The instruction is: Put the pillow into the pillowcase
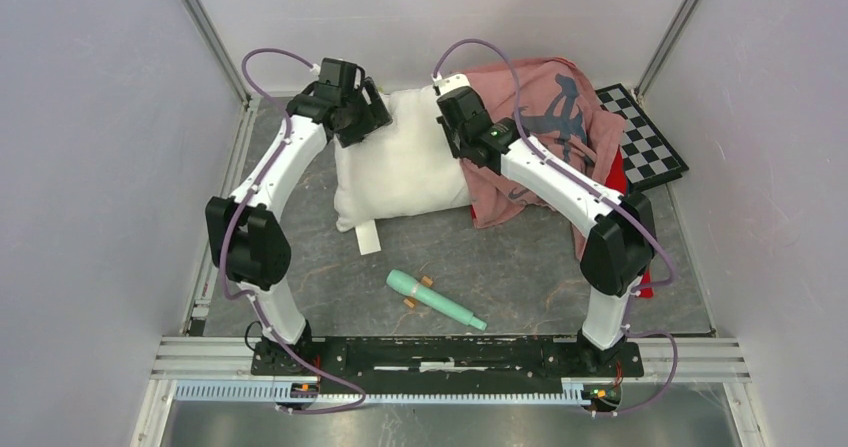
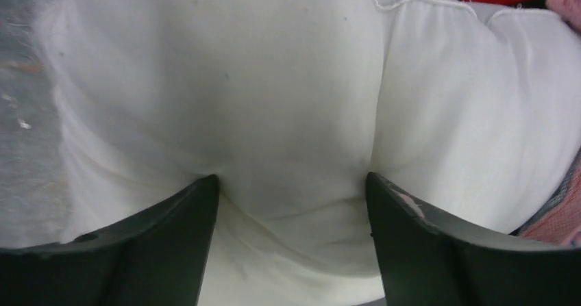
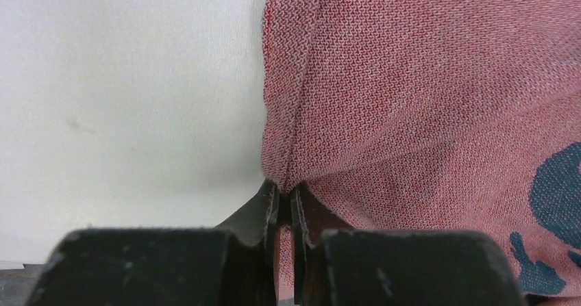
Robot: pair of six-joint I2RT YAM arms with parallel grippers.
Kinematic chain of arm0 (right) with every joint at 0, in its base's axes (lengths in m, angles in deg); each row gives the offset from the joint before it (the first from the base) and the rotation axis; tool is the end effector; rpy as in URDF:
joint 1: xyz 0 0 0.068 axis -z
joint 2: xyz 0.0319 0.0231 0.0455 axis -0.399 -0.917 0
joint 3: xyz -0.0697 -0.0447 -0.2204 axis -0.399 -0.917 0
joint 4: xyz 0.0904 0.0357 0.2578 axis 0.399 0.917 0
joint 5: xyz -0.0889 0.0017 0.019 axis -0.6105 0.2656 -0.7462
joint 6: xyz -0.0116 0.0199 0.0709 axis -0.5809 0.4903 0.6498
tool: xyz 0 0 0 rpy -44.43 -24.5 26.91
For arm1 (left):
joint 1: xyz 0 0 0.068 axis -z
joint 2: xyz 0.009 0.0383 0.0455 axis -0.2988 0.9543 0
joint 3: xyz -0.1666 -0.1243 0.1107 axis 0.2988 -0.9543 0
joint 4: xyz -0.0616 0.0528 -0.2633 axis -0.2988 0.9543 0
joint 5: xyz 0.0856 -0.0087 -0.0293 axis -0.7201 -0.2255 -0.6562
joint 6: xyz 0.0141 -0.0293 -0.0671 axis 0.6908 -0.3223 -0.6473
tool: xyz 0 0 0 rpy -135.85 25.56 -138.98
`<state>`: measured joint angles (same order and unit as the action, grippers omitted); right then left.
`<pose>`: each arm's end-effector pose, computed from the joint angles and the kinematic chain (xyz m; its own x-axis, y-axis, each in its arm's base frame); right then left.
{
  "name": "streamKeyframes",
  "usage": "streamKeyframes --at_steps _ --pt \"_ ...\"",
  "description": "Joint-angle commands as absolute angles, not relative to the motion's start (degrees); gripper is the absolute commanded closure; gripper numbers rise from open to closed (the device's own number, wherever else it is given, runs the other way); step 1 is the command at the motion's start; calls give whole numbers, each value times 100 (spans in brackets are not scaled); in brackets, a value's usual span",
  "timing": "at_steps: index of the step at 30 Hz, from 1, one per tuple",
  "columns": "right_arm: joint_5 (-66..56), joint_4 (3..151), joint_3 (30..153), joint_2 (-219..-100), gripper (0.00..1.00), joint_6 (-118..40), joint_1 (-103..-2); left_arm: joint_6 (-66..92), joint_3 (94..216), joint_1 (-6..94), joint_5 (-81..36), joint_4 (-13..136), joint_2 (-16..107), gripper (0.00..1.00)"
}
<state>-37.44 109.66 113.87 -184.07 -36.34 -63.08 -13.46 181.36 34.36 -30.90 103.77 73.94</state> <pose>0.3600 0.2633 0.2660 -0.5606 -0.2669 -0.7839 -0.2455 0.9577 -0.1505 0.4134 -0.1263 0.2732 -0.7147 -0.4313 -0.5506 -0.1935 0.8785 -0.4369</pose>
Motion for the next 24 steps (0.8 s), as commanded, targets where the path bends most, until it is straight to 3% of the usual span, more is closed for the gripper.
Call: streamKeyframes --at_steps 1,4,8,12,18,24 --pt "-3508 10662 11553 -18121 86 -3781 -6315 -1082 17965 3284 -3355 10474 6650 2" --pt "-3477 10736 11699 -18090 68 -3873 -6315 -880 17622 3166 -3847 10583 6044 0" --pt "-3555 10644 11441 -17624 26 -3892 -6309 -828 16668 3145 -4084 10532 5399 0" --pt "-3877 10538 10653 -16928 3 -3835 -6442 -849 15731 3145 -3770 10089 4999 0" --pt "-4058 9765 8608 -15937 2 -3510 -6728 -1081 15071 3145 -2964 8998 5363 0" --pt "-3784 8794 7766 -16313 2 -3529 -6726 -1118 14945 3145 -3511 8407 5834 0"
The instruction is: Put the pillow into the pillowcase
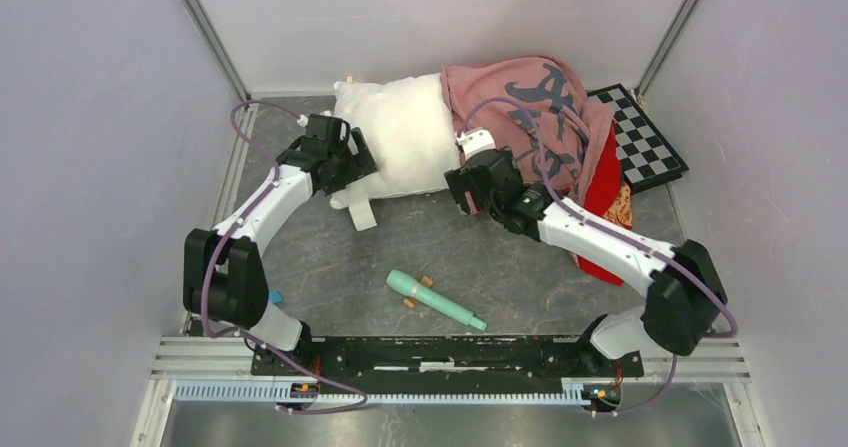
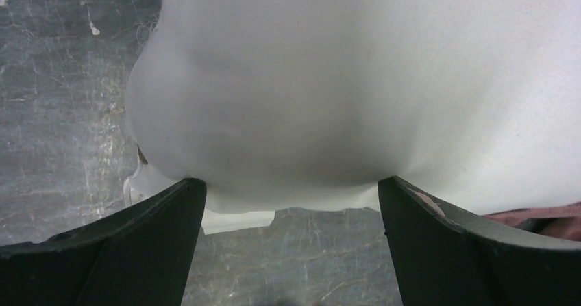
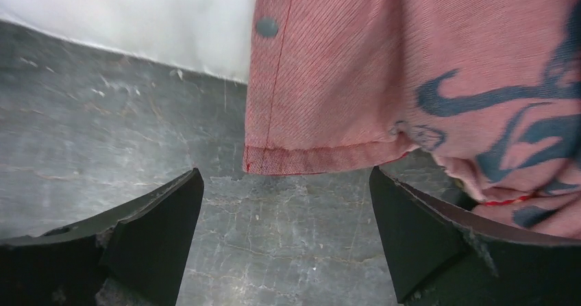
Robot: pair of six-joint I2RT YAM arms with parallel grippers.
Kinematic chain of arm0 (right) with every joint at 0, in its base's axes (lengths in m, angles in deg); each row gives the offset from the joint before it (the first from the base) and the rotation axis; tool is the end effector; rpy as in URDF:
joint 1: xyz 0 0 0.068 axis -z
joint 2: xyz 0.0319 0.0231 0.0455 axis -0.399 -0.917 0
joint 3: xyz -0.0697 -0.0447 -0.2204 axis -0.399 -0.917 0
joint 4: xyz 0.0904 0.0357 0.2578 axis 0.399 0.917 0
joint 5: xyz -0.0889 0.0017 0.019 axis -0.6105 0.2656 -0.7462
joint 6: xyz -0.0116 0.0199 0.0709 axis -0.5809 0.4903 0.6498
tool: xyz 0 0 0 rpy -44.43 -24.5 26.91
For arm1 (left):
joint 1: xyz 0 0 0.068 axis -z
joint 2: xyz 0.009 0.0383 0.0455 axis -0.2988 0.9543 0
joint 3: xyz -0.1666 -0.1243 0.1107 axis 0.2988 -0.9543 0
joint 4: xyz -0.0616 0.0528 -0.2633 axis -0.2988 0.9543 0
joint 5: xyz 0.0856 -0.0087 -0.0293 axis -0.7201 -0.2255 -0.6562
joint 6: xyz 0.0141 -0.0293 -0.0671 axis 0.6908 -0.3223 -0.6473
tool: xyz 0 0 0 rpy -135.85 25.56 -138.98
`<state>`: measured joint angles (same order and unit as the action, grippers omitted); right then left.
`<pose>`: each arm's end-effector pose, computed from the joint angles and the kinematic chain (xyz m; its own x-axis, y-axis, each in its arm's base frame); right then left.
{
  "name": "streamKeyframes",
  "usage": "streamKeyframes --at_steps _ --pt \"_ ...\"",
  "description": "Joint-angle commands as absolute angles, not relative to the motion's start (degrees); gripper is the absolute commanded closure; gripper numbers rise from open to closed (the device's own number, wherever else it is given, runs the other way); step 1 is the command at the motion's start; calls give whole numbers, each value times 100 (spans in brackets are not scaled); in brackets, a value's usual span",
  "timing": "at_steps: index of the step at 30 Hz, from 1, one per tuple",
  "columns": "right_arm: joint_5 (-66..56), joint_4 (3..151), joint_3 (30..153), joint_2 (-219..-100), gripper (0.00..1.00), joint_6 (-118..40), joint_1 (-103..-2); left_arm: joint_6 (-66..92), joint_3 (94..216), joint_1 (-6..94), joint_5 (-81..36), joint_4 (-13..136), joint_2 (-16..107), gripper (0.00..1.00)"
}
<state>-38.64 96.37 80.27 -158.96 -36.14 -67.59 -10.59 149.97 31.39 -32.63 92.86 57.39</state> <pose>0.2737 0.2268 0.2410 -0.4874 -0.2591 -0.8338 -0.2934 0.9480 -0.1230 0.3513 -0.0858 0.2037 -0.7281 -0.4171 -0.5440 -0.2457 0.8997 -0.3609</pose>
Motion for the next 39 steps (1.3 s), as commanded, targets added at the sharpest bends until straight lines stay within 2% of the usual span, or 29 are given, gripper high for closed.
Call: streamKeyframes --at_steps 1,9,14,16,19,23,24,25,27,28,30,31,35,39 --pt "-3856 8727 7806 -16456 2 -3514 -6726 -1134 14889 3145 -3610 8308 5850 0" --pt "-4318 8200 8063 -17088 2 -3407 -6681 -1040 14293 3105 -4536 7943 5110 0" --pt "-4430 8305 8262 -17301 2 -3333 -6576 -917 14015 2914 -4141 7561 4854 0" --pt "-4409 8324 8299 -17360 8 -3358 -6529 -886 14079 2838 -4068 7582 5045 0" --pt "-4411 8400 8434 -17451 22 -3405 -6464 -920 14153 2677 -3617 7343 5493 0" --pt "-4437 8638 8788 -17608 54 -3483 -6438 -860 14422 2670 -3132 7177 6241 2" --pt "-4438 8746 8920 -17635 65 -3496 -6433 -909 14487 2670 -2969 7190 6382 7" --pt "-4439 8906 9045 -17661 74 -3498 -6438 -983 14497 2685 -2764 7160 6432 18" --pt "-4318 9304 9417 -17637 95 -3450 -6484 -1187 14438 2841 -2609 7064 6344 48" --pt "-4177 9405 9593 -17588 99 -3453 -6574 -1231 14445 3058 -2667 7071 6268 63" --pt "-3932 9673 10093 -17550 100 -3458 -6855 -1240 14648 3580 -2959 7369 6119 87" --pt "-3878 9913 10475 -17601 100 -3468 -7038 -1274 14817 3820 -3068 7556 6035 95" --pt "-3813 10566 11625 -17900 100 -3540 -7569 -1676 15184 4589 -3954 8188 5612 98" --pt "-3760 10485 11365 -17772 100 -3538 -7571 -1913 15242 4600 -4135 8636 5451 98"
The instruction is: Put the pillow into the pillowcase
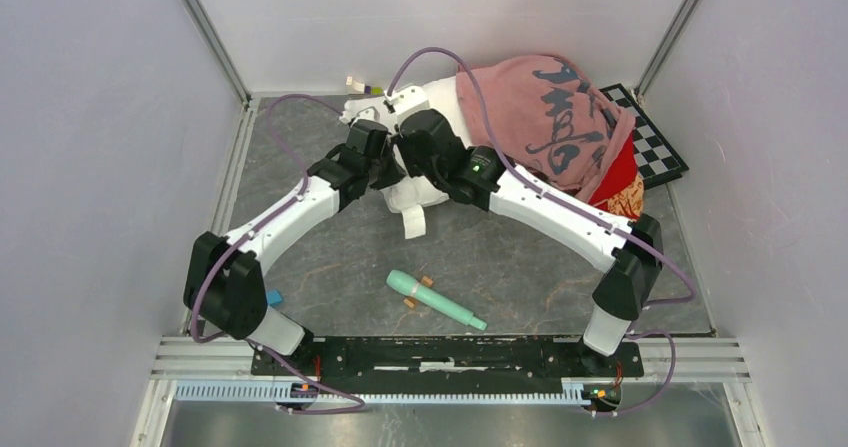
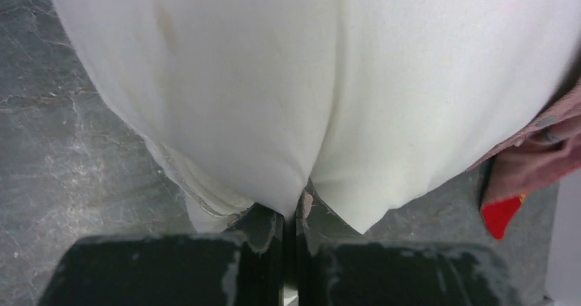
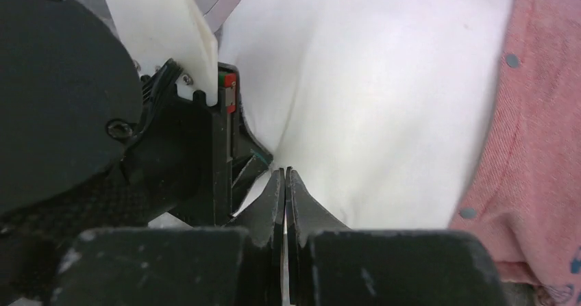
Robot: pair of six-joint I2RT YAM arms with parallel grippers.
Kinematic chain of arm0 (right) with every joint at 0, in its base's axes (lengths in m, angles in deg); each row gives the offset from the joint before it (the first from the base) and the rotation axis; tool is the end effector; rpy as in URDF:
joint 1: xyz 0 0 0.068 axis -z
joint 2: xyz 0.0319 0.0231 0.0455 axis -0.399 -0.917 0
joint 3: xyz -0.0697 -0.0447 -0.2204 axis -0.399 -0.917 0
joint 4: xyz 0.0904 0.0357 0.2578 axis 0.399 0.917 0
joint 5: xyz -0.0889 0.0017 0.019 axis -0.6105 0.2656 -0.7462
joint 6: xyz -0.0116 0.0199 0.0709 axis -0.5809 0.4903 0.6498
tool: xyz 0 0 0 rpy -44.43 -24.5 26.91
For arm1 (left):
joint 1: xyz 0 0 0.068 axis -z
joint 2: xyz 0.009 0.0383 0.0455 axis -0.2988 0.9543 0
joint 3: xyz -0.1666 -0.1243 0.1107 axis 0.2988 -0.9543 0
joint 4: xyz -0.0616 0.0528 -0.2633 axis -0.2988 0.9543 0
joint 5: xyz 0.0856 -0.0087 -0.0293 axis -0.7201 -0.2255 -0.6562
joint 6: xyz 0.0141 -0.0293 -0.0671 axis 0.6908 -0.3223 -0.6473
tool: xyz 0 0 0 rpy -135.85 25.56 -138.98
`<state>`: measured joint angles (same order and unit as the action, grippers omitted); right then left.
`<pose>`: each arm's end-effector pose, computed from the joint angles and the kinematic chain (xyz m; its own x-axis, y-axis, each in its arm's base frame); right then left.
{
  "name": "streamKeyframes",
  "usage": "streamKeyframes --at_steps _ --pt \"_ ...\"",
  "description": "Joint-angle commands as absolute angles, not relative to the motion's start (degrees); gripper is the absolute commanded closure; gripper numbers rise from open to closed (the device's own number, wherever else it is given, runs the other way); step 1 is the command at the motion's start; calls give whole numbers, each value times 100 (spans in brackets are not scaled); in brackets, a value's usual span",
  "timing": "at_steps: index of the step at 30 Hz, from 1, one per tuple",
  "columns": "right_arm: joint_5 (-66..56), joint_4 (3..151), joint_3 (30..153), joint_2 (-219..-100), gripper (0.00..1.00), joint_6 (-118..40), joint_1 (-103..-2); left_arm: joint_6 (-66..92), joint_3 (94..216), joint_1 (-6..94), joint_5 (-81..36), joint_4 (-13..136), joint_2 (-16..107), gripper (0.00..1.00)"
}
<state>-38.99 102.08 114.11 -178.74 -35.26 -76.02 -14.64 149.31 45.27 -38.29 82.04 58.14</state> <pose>0.2886 0.3305 0.3214 -0.3725 -0.2129 -0.9033 -0.4106 0.9107 -0.0453 0.3388 -0.1703 0.2136 -0.6768 -0.3568 -0.6439 -0.0704 0.9021 -0.4258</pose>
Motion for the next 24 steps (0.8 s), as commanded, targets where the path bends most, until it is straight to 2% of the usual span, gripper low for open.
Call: streamKeyframes --at_steps 1,4,7,9,15,20,21,22,24 --pt "-3773 10559 11317 -17749 100 -3515 -7571 -1891 15219 4594 -4269 8760 5449 98" --pt "-4002 10605 10980 -17499 100 -3517 -7565 -1827 15010 4457 -4181 8922 5382 98" --pt "-4227 10483 10789 -17241 77 -3635 -7300 -1846 14514 4448 -4068 8804 4984 98" --pt "-4112 10429 10912 -17233 70 -3706 -6987 -1889 14256 4432 -3993 8825 4752 98" --pt "-4518 9968 11770 -17885 37 -4540 -6782 -1849 13660 4297 -4004 9103 4321 98" --pt "-4673 9379 12480 -18805 30 -5092 -6771 -1771 13229 4072 -3742 9061 4189 98" --pt "-4669 9205 12524 -18933 26 -5177 -6772 -1740 13185 4044 -3735 9067 4160 98" --pt "-4666 9026 12576 -19111 15 -5256 -6772 -1711 13148 4012 -3711 9070 4127 98" --pt "-4748 9004 12957 -19534 9 -5381 -6768 -1661 13108 3955 -3668 9085 4097 98"
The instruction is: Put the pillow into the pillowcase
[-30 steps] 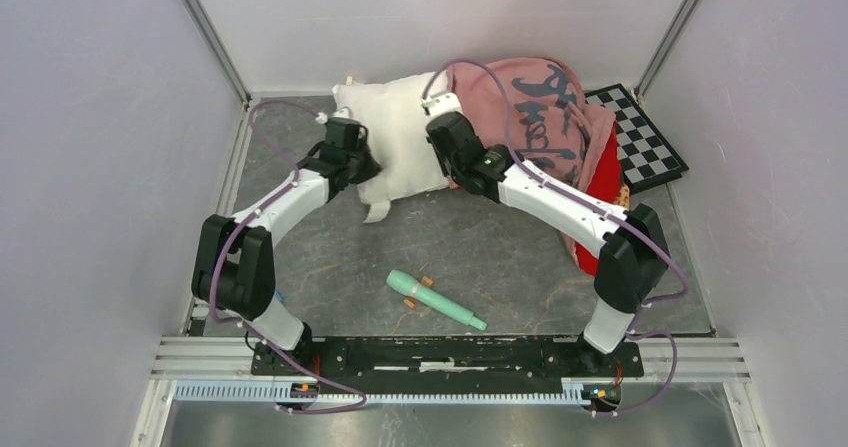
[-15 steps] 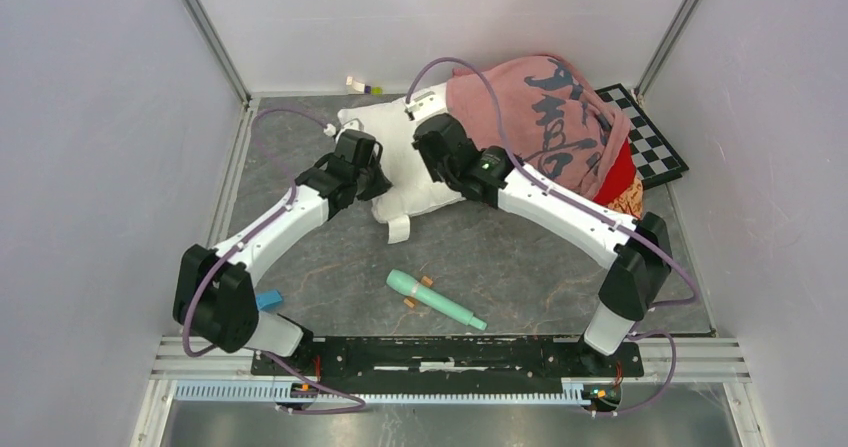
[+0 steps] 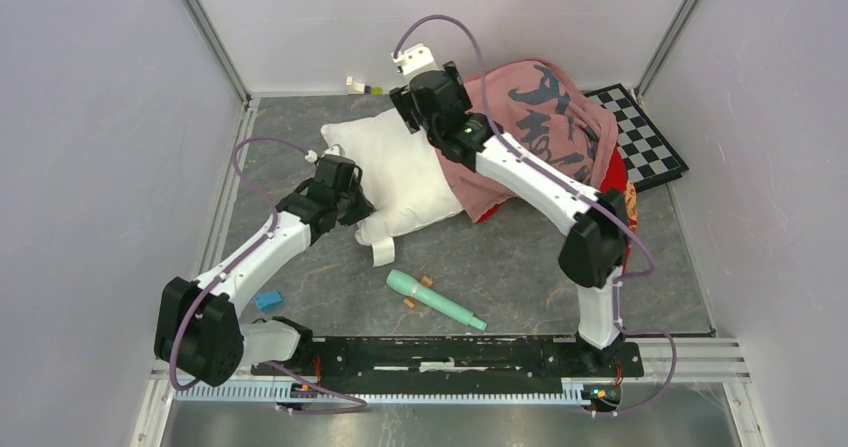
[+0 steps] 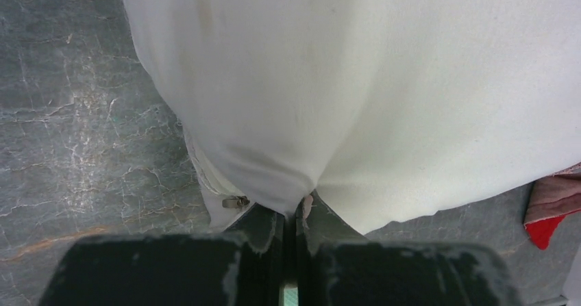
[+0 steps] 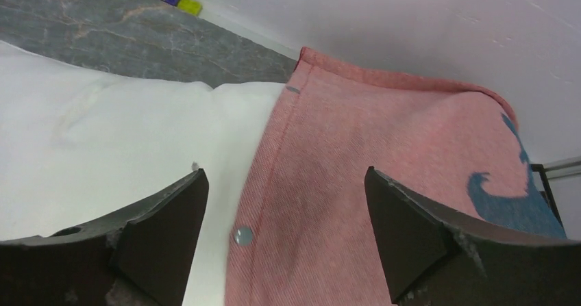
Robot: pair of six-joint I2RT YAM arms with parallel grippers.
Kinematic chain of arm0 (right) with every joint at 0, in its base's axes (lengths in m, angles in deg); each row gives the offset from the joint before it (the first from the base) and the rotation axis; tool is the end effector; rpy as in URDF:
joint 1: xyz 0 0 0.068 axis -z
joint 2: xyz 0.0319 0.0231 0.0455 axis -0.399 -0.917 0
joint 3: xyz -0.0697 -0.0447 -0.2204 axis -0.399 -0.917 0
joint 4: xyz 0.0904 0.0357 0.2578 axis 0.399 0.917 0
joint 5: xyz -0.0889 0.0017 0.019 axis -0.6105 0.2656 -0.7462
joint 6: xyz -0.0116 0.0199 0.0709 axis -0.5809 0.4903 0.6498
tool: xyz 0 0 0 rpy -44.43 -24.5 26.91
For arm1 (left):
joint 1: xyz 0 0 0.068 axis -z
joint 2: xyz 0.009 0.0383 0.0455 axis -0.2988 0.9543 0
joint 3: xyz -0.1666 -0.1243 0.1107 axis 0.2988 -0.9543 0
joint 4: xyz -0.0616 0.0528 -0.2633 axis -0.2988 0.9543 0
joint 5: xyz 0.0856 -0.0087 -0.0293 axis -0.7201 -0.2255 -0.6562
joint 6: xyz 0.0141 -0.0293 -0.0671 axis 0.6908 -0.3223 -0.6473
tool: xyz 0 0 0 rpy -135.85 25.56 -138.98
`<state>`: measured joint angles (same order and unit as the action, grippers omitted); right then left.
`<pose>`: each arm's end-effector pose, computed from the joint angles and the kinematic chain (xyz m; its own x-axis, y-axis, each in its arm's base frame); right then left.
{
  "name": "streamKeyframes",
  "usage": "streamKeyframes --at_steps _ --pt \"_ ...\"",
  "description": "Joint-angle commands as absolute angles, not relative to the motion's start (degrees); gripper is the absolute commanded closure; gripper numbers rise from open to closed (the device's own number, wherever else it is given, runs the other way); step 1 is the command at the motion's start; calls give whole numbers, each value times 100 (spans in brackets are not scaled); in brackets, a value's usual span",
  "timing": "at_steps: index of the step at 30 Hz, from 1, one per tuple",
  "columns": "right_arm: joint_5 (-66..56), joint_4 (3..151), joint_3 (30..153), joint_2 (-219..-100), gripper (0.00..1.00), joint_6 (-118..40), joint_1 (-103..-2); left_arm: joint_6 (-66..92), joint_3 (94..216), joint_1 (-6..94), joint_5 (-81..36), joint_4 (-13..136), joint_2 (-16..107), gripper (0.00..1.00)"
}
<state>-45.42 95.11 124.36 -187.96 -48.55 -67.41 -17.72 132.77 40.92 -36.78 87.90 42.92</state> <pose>0.3667 0.3057 0.3343 -0.2417 -0.2856 -0.9274 -0.2276 0.9457 -0.2319 0.2848 -0.1171 0.1847 -0.7195 -0.4219 -0.5517 -0.2094 0.8891 -0.4069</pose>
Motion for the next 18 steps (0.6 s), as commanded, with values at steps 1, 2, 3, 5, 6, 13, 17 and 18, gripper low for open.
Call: streamKeyframes --at_steps 1,2,3,5,6,13,17,18 --pt "-4877 9084 13156 -19781 7 -5389 -6744 -1649 13094 3917 -3646 9104 4094 98" --pt "-4967 9312 13413 -19988 7 -5306 -6684 -1646 13066 3866 -3571 9081 4070 98" --pt "-4973 9530 13601 -20212 7 -5176 -6608 -1655 13043 3809 -3484 9037 4029 98" --pt "-4828 9834 13552 -20298 11 -4799 -6422 -1646 13068 3702 -3367 9017 3960 95" --pt "-4718 9765 13239 -20212 11 -4708 -6369 -1646 13107 3674 -3326 9026 3938 93" --pt "-4312 9191 11829 -19488 16 -4439 -6315 -1632 13912 3428 -3216 9284 3872 17" --pt "-4071 8988 11368 -19195 19 -4392 -6315 -1772 14546 2849 -3120 9367 3910 0" --pt "-3979 8931 11210 -19127 20 -4378 -6315 -1778 14666 2771 -3120 9329 3982 0"
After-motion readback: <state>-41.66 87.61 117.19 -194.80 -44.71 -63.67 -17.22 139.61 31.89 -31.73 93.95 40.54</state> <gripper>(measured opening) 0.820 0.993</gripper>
